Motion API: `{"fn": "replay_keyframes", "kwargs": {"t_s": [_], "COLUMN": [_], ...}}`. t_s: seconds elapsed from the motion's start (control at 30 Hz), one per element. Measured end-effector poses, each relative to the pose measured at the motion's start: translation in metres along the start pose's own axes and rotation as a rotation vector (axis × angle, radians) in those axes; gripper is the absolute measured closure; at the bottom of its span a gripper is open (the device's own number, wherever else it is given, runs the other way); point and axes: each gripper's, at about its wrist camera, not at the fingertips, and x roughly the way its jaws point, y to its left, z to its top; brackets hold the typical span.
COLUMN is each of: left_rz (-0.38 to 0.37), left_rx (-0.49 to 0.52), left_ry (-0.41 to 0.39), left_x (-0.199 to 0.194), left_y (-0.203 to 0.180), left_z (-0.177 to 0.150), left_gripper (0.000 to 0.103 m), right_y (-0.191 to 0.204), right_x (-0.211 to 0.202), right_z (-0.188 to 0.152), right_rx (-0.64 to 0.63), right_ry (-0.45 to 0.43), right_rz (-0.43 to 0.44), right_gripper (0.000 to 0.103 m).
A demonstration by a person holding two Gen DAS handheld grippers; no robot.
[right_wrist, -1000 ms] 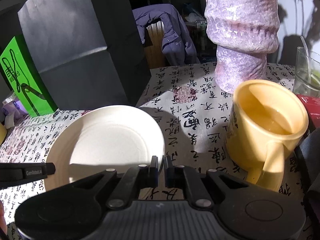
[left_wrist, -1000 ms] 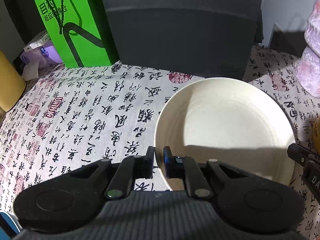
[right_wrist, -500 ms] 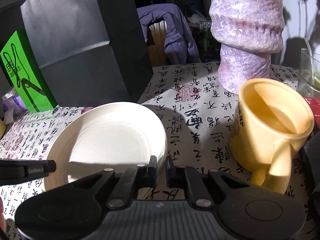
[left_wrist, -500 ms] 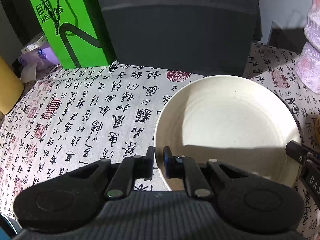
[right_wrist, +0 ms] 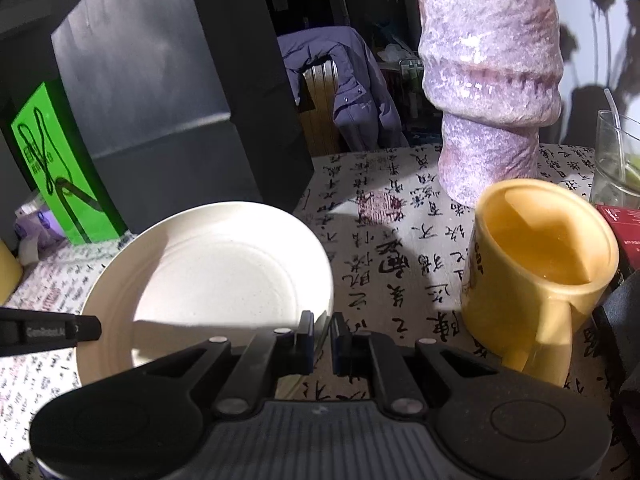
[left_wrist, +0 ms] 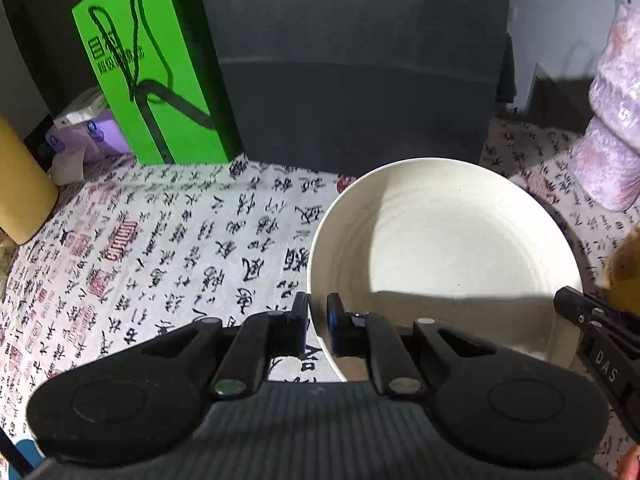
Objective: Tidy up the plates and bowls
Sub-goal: 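Lift the cream plate off the cloth, tilting it up with both grippers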
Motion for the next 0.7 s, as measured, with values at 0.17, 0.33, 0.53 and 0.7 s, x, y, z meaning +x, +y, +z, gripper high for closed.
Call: {"fn": "replay_keyframes", "kwargs": {"t_s": [0.17,0.33,0.53,0.7], "left_rz": [-0.014,-0.029,-0.047,-0.068], "left_rx": [0.012,0.009,-0.005,-0.001], "left_ry": [-0.025,-0.038,-0.045,-0.050], "left_x": [-0.015,-0.024,-0.039,-0.055], "left_y": [0.000,0.006,0.013,0.018], "left_z": [0.004,0.006,0.002,-0.007], "left_gripper": [0.093,0.093,0.093,0.093], "right_y": [-0.003,0.002,0.012,0.017], "right_x": [-0.012,-0.025,-0.048,-0.067], "right_z": [0.006,0.013,0.014,0.006], "right_rx": [0.028,0.027,0.007,0.009], "right_ry": [-0.037,-0.057,-0.083,-0.089], "right_rz": [0.006,0.002,-0.011,-0.023], "right_gripper": [0.095,0.095,0.095,0.095]}}
